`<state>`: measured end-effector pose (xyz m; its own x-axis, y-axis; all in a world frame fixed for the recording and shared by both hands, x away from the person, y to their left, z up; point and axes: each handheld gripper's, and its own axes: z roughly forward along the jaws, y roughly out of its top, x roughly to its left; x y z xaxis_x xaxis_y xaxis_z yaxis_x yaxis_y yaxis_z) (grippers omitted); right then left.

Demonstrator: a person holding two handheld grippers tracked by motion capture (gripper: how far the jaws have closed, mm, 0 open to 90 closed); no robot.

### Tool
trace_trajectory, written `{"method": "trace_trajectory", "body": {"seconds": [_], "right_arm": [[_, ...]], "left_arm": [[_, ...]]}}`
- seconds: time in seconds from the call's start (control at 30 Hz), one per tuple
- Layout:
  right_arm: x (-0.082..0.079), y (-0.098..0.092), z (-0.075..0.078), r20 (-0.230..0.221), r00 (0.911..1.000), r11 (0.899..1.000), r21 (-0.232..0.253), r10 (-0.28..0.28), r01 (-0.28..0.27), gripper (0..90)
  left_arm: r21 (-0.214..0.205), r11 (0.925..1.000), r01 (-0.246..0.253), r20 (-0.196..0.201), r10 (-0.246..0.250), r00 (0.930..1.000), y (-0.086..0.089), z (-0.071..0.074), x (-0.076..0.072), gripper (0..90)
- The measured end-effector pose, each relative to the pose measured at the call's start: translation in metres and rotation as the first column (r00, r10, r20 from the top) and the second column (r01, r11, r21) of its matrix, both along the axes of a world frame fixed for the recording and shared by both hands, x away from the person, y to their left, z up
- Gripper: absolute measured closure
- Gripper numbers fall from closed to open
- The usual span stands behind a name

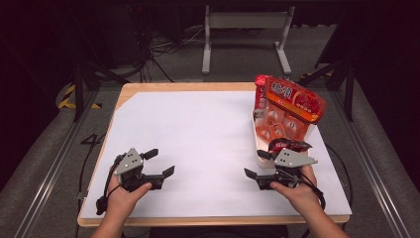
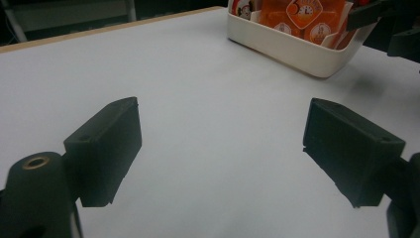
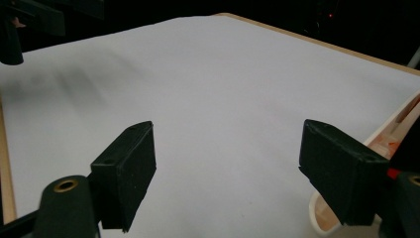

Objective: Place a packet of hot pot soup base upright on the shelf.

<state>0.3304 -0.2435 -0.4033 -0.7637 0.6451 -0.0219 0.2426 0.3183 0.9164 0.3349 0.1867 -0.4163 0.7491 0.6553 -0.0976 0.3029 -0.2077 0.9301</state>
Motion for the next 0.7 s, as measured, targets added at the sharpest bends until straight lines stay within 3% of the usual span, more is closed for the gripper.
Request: {"method": "trace_trajectory", "body": {"seconds": [0.1,0.27,0.37,0.53,0.7], "right_arm": [[0.002,0.0,-0.008,0.002,0.9999,1.0,-0.012,-0.01,0.01,23.0],[0.0,0.003,-0.013,0.043,0.999,1.0,-0.02,-0.015,0.015,22.1],[-0.001,0.006,-0.019,0.014,0.9999,0.999,-0.035,0.01,-0.009,22.0],[-0.001,0.011,-0.028,0.012,0.9999,0.997,-0.077,0.007,-0.006,22.7],[-0.002,0.011,-0.027,0.005,1.0,0.997,-0.071,0.006,-0.006,22.5]], "left_arm": [[0.018,0.9998,0.003,-0.007,-0.003,1.0,-0.001,-0.005,0.001,15.4],[0.032,0.9994,0.013,-0.033,-0.012,0.9994,-0.001,-0.012,0.003,14.1],[0.04,0.9991,0.013,-0.039,-0.011,0.9992,0.001,-0.015,0.004,13.7],[0.049,0.9987,0.008,-0.046,-0.006,0.9989,0.001,-0.02,0.006,13.4],[0.064,0.9979,0.014,-0.052,-0.011,0.9986,0.0,-0.022,0.006,12.7]]}}
